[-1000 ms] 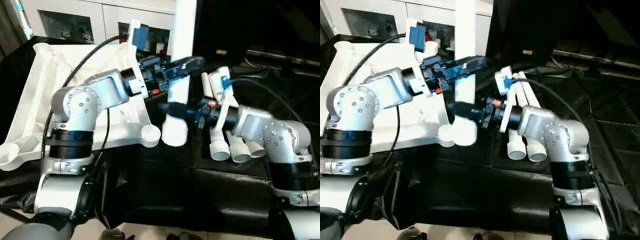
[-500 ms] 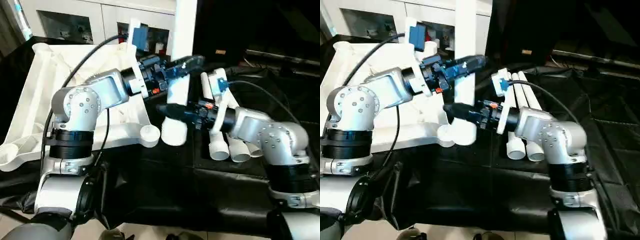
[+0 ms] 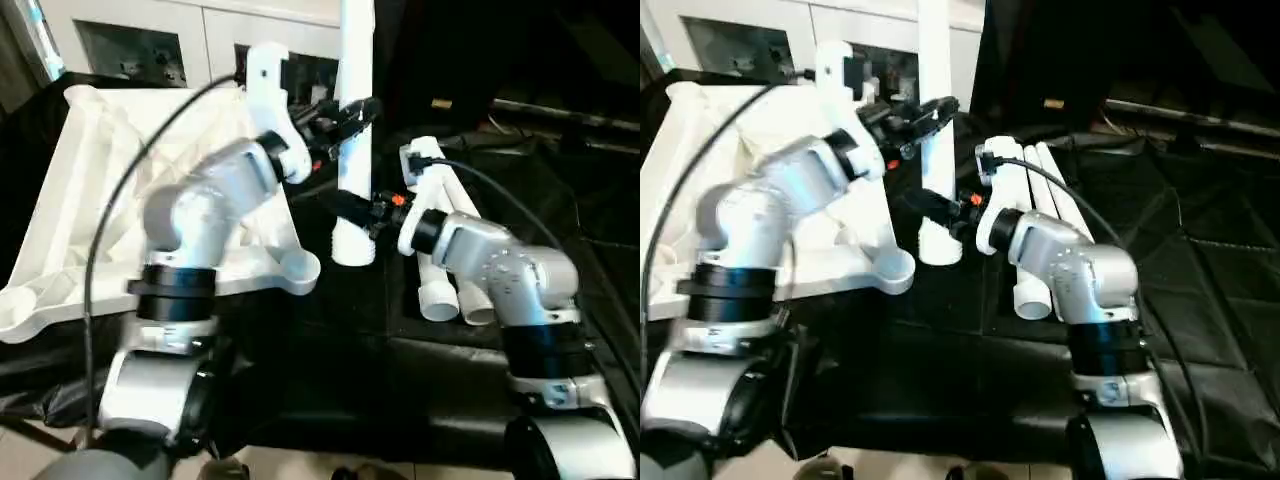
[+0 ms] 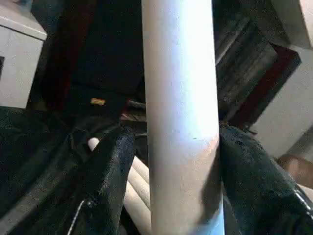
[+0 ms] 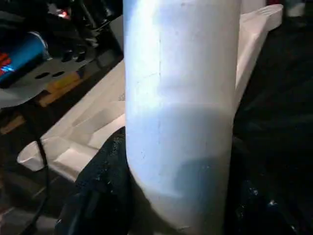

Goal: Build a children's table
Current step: Pick table leg

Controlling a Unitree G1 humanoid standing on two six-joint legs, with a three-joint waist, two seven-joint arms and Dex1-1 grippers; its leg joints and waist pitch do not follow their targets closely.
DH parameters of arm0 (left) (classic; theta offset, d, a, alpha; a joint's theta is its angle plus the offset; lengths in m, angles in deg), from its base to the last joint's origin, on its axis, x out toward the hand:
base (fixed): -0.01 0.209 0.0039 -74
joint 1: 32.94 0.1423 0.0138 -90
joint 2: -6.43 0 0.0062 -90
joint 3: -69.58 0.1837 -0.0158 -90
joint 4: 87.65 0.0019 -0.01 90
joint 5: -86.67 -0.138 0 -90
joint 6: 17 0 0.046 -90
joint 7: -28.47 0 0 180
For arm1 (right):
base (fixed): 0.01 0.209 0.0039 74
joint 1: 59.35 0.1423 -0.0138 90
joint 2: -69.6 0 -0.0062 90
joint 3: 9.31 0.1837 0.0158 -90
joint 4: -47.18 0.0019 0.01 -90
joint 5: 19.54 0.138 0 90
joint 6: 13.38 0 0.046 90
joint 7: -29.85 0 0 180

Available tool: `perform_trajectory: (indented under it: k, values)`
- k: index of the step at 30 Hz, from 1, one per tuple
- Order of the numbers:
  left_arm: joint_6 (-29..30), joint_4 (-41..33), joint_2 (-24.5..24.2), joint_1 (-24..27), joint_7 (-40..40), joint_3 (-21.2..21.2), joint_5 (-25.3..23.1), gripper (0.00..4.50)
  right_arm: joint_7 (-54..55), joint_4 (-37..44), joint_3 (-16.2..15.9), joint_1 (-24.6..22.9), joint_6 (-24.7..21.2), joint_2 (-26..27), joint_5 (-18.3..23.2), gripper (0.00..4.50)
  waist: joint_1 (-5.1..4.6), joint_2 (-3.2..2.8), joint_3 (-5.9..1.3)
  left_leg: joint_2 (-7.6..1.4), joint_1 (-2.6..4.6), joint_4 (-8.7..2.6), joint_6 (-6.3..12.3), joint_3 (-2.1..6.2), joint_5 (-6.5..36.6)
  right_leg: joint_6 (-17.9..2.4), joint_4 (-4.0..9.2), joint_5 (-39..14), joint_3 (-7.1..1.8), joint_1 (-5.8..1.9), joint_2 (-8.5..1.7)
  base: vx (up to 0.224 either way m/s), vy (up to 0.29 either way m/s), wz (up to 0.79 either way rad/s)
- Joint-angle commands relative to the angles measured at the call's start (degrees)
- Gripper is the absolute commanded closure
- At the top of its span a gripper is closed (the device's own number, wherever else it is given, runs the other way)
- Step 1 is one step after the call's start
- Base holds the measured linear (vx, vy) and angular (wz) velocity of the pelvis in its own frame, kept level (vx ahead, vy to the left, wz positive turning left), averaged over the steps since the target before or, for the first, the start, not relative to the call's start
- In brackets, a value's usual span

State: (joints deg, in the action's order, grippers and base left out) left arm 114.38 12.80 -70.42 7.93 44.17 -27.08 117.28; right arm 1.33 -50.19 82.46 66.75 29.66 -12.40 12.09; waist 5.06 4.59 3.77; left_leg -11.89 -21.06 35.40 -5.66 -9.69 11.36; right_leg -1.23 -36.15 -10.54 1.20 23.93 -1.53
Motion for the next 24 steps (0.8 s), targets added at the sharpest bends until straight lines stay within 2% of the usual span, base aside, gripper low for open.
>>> perform_trajectory:
  k: [1, 5, 7, 14, 19, 21, 24]
  values:
    - [0.25, 0.36, 1.03, -0.53, -1.29, -0.30, -0.06, 1.58, 0.74, 0.23, 0.21, 1.46, 1.43, -0.16, -0.60, 2.59, -0.03, -0.39, -4.43, -0.61, 0.31, -3.85, -1.29, -0.06, 1.44, -9.31, 3.44, -2.02, -2.30, -4.27, -4.73, 0.000, 0.000, 0.00]
    - [0.92, 0.10, 2.09, -0.41, -2.26, -0.98, 0.79, 1.96, 1.30, 0.05, -0.27, 1.58, 1.97, 0.06, -1.40, 2.59, -0.02, -0.70, -4.40, -0.63, 0.40, -3.87, -1.52, 0.00, 2.03, -9.14, 3.46, -2.43, -2.28, -4.19, -4.71, 0.000, 0.000, 0.00]
    - [1.53, -0.04, 2.49, -0.29, -2.31, -1.26, 1.40, 2.24, 1.37, -0.11, -0.46, 1.63, 2.30, 0.18, -1.75, 2.59, -0.05, -0.54, -4.42, -0.56, 0.33, -3.83, -1.31, -0.02, 1.80, -9.33, 3.42, -1.42, -2.29, -4.27, -4.62, 0.000, 0.000, 0.00]
    - [2.07, -0.45, 2.84, 0.06, -1.37, -1.37, 2.29, 2.60, 1.28, -0.37, -0.79, 1.83, 2.94, 0.23, -2.79, 2.59, -0.05, -0.68, -4.43, -0.63, 0.46, -3.86, -1.21, 0.00, 2.15, -9.58, 3.41, -1.14, -2.26, -4.23, -4.63, 0.000, 0.000, 0.00]
    - [1.80, -0.42, 2.55, -0.08, -0.44, -2.07, 2.91, 2.62, 0.32, -0.60, -2.09, 2.01, 4.95, -0.57, -4.46, 2.59, -0.09, -0.76, -4.42, -0.65, 0.45, -3.88, -1.30, 0.04, 2.21, -9.69, 3.42, -0.99, -2.26, -4.24, -4.68, 0.000, 0.000, 0.00]
    - [1.34, -0.41, 1.71, -0.16, 1.53, -1.68, 2.93, 2.62, -1.51, -0.49, -1.75, 1.95, 4.86, -0.64, -3.37, 2.03, -0.07, -0.44, -4.43, -0.61, 0.39, -3.85, -1.20, -0.02, 2.11, -9.64, 3.42, -1.24, -2.29, -4.32, -4.69, 0.000, 0.000, 0.00]
    - [0.17, 0.18, -0.25, -0.46, 5.20, -0.89, 2.53, 2.63, -4.90, 1.51, -1.69, 1.43, 2.59, -1.79, -0.79, 1.70, -0.02, -0.43, -4.39, -0.62, 0.45, -3.90, -0.47, 0.00, 2.13, -9.44, 3.39, -1.67, -2.27, -4.29, -4.64, 0.000, 0.000, 0.00]
